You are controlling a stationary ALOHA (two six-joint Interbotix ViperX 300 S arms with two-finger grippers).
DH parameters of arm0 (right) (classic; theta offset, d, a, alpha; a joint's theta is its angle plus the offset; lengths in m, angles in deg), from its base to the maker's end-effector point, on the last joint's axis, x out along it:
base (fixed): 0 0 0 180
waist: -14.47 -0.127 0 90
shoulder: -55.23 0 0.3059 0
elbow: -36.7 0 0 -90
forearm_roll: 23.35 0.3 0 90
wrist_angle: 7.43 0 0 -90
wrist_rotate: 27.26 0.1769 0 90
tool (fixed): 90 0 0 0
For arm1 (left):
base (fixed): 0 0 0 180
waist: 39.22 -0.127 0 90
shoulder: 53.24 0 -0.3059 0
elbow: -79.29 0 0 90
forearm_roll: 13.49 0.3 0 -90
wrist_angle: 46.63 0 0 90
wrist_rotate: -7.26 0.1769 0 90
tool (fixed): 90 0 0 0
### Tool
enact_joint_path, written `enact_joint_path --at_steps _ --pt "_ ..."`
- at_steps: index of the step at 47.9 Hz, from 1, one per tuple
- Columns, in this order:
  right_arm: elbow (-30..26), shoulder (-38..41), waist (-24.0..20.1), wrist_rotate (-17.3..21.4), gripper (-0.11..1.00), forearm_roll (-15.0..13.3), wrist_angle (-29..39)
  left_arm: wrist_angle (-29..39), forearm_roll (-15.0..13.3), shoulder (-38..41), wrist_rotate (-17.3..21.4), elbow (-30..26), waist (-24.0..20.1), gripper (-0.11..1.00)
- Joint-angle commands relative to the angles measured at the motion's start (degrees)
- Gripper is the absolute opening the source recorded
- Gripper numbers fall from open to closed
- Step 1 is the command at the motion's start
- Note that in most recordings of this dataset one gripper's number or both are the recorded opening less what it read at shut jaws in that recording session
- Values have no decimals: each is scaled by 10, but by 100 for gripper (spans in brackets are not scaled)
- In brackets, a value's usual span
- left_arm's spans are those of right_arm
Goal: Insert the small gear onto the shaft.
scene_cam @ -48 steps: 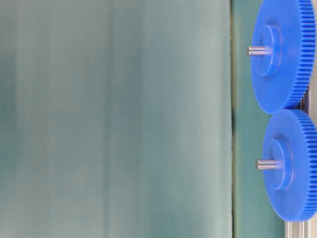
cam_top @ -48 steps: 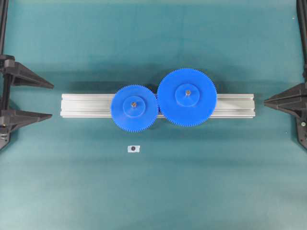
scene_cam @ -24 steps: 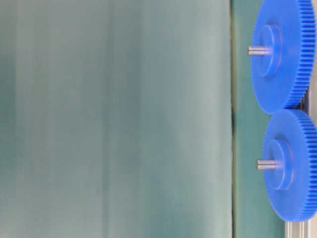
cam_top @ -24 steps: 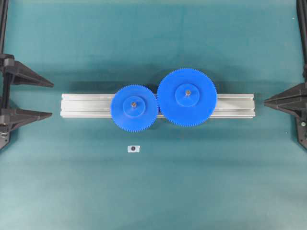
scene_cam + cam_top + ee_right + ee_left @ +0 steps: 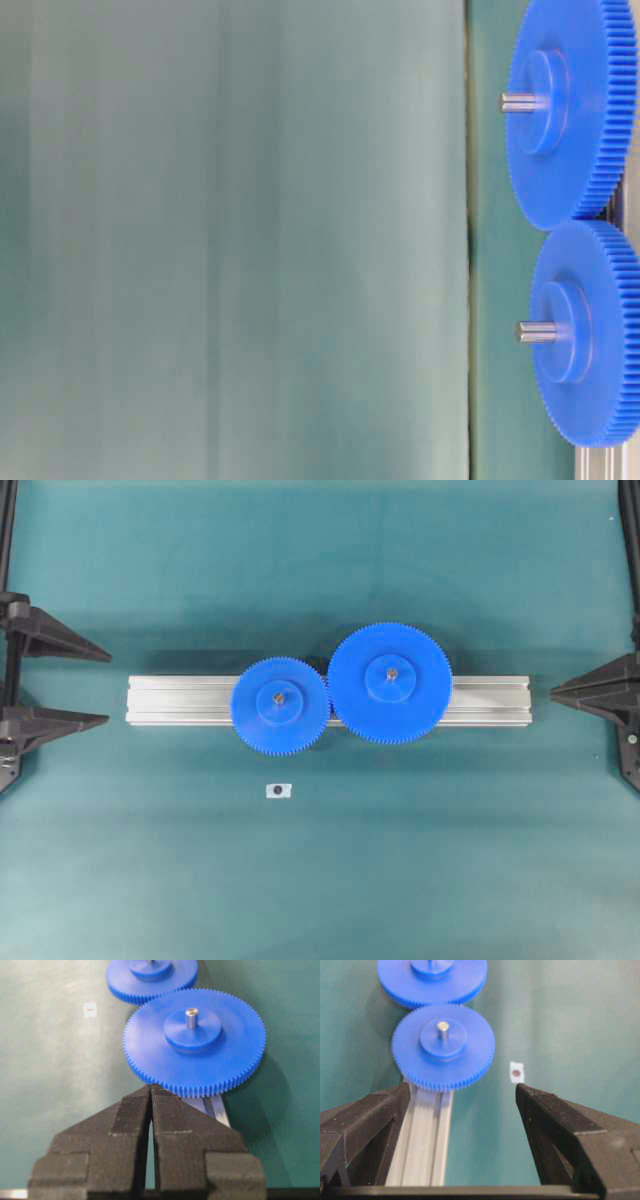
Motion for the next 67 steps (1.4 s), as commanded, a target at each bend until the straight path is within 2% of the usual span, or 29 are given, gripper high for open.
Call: enact_joint_path --at_steps 1,67 --pt "-6 5 0 4 5 0 -4 -3 1 3 -2 -8 -2 86" --pt "-6 5 0 4 5 0 -4 -3 1 -15 -1 -5 -2 86"
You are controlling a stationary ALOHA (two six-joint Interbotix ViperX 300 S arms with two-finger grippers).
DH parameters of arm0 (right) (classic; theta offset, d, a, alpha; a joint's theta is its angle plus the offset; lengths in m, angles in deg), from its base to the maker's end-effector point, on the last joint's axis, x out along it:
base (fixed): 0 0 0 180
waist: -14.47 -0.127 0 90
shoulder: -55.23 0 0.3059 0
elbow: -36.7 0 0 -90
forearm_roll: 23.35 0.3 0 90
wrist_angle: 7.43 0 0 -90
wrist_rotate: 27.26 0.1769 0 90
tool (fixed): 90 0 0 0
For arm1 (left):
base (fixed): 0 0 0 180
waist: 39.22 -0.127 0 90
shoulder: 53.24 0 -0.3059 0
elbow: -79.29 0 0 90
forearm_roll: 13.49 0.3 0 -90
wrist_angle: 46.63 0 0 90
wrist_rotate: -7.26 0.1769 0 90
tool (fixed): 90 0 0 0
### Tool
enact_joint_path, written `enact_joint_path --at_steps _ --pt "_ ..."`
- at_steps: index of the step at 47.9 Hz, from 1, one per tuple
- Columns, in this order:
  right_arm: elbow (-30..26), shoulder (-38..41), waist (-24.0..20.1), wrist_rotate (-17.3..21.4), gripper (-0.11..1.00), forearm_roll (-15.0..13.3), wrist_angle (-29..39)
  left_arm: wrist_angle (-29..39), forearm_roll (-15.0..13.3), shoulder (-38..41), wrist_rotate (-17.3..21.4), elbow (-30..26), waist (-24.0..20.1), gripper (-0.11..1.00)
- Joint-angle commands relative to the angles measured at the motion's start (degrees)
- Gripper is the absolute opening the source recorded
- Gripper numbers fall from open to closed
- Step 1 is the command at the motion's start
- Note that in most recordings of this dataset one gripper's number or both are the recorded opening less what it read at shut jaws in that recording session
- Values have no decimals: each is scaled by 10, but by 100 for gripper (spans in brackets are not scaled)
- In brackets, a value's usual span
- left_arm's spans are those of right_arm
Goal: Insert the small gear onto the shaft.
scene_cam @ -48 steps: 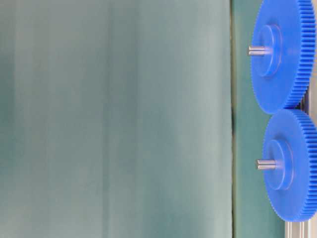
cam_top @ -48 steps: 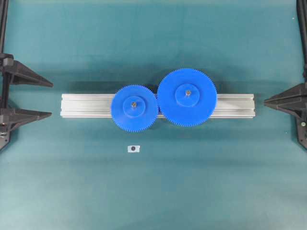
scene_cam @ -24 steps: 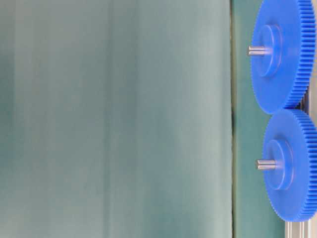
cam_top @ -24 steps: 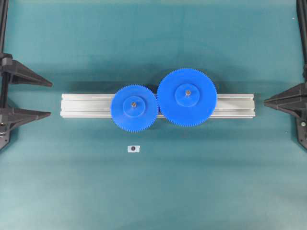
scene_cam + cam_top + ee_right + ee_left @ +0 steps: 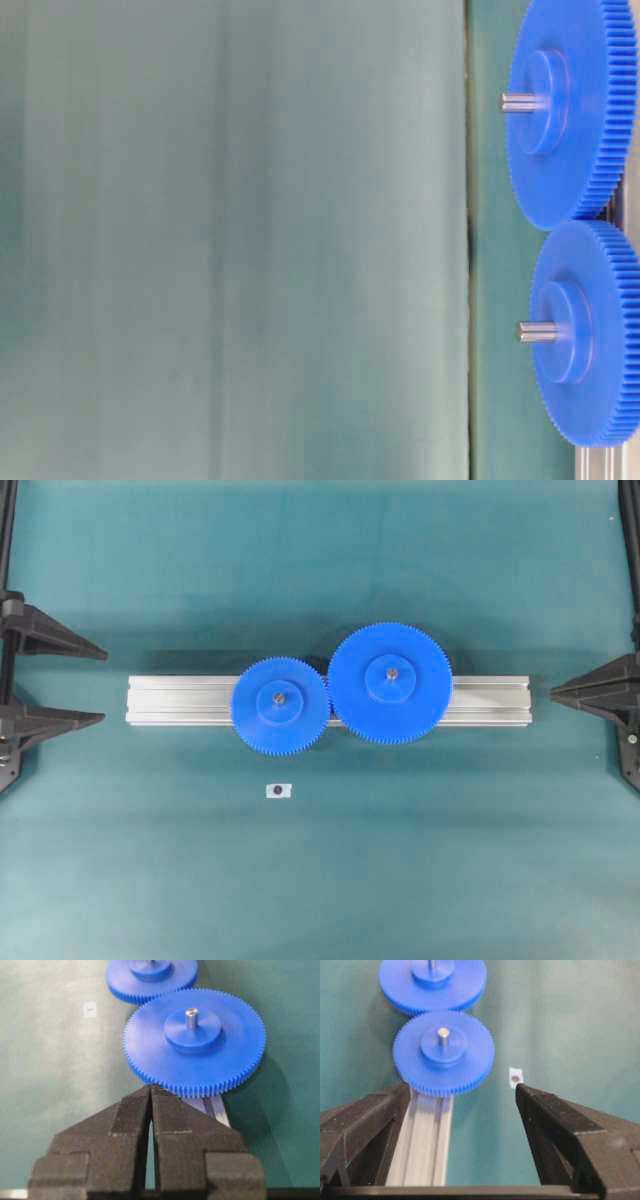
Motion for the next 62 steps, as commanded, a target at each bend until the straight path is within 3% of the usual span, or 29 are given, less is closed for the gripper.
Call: enact_joint_path --at_steps 1,62 --pt "-6 5 1 4 5 1 -5 -2 1 -1 -1 -4 -2 86" --pt "-6 4 1 4 5 0 -5 -2 1 -4 -3 4 -2 86"
